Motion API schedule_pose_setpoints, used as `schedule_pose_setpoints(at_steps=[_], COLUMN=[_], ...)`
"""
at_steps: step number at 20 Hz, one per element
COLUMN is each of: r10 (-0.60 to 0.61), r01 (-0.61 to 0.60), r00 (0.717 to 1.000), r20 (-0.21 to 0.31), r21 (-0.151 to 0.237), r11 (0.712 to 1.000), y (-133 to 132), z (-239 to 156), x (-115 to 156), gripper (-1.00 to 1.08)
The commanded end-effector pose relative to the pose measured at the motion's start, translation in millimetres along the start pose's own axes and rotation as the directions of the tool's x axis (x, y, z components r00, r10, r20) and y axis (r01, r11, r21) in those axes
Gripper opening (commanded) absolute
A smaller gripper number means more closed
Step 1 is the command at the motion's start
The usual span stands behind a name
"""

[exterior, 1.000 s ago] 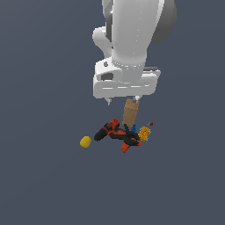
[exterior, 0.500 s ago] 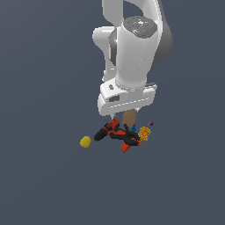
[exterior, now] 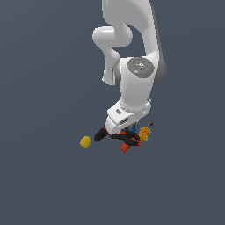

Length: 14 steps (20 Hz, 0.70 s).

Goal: Pick up a designated object from a clutter of objects.

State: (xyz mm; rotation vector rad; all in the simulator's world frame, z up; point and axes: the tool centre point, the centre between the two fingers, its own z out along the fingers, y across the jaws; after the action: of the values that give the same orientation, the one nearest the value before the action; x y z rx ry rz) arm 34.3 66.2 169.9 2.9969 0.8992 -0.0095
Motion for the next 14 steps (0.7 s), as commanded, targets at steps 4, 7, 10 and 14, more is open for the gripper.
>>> schedule_pose_setpoints(at_steps=[4,7,10,14], r10=[-0.102,-0.136,-0.157,-0.159], r01=[0.103,0.137,0.157,0.159], r00=[0.995,0.991,0.988,0.987], r20=[-0.007,-0.009,-0.011,-0.01], r21=[0.005,0.007,0.008,0.009], r11=[0.995,0.991,0.988,0.987], y=[-6.3,-8.7,-10.3,-10.7], z=[29.8,40.0,46.0,47.2], x=[4.6,5.7,6.3,6.2], gripper=[1.0,1.0,1.0,1.0])
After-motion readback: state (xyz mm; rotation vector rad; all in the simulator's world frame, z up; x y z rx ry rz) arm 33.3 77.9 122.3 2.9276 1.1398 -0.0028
